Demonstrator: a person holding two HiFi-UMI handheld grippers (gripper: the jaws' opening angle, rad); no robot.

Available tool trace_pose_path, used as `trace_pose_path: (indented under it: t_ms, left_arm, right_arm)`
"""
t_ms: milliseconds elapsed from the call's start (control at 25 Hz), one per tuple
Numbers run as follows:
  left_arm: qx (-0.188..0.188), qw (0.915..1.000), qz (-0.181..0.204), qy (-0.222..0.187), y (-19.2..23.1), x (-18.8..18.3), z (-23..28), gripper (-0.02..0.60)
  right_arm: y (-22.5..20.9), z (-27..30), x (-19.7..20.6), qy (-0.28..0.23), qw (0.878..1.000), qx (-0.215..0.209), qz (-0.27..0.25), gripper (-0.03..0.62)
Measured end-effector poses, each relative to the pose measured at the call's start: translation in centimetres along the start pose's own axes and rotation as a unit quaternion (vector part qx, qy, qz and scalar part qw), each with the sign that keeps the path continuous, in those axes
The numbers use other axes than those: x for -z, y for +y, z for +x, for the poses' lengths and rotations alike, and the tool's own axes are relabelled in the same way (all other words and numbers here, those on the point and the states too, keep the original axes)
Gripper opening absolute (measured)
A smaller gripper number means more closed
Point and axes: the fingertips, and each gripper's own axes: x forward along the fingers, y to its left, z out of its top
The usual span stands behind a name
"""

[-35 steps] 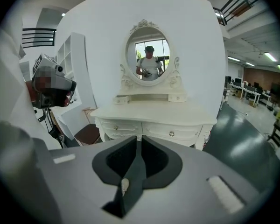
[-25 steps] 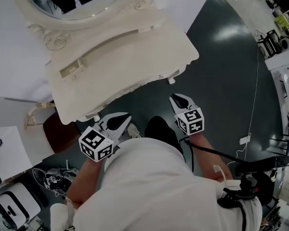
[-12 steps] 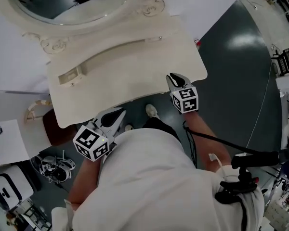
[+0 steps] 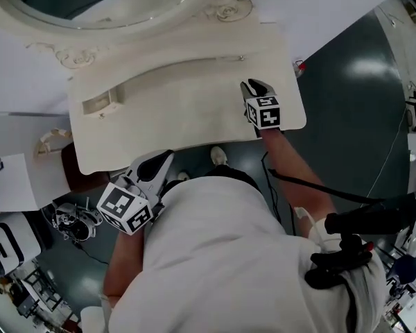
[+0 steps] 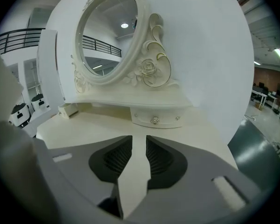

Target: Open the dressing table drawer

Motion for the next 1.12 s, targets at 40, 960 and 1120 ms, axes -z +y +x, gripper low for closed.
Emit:
trace_pose_path:
  t_ms: [40, 960, 1120]
  left_arm:
    - [-0.007, 1.0000, -0.002, -0.002, 0.0, 0.0, 0.1, -0.003]
    - [-0.108, 0.9936, -0.033, -0.006, 2.0, -0.2, -1.7, -0.003]
    - [-0.108, 0.9937, -0.032, 0.000, 2.0, -0.3, -1.7, -0.003]
  right_arm:
    - [-0.6, 0.7, 0.0, 0.003, 1.000, 0.001, 0.001, 0.097]
    - [-4.6, 8.7, -2.8, 0.008, 0.999, 0.016, 0.041, 0.138]
    - [-4.7, 9.0, -3.1, 0.007, 0.999, 0.018, 0.037, 0.103]
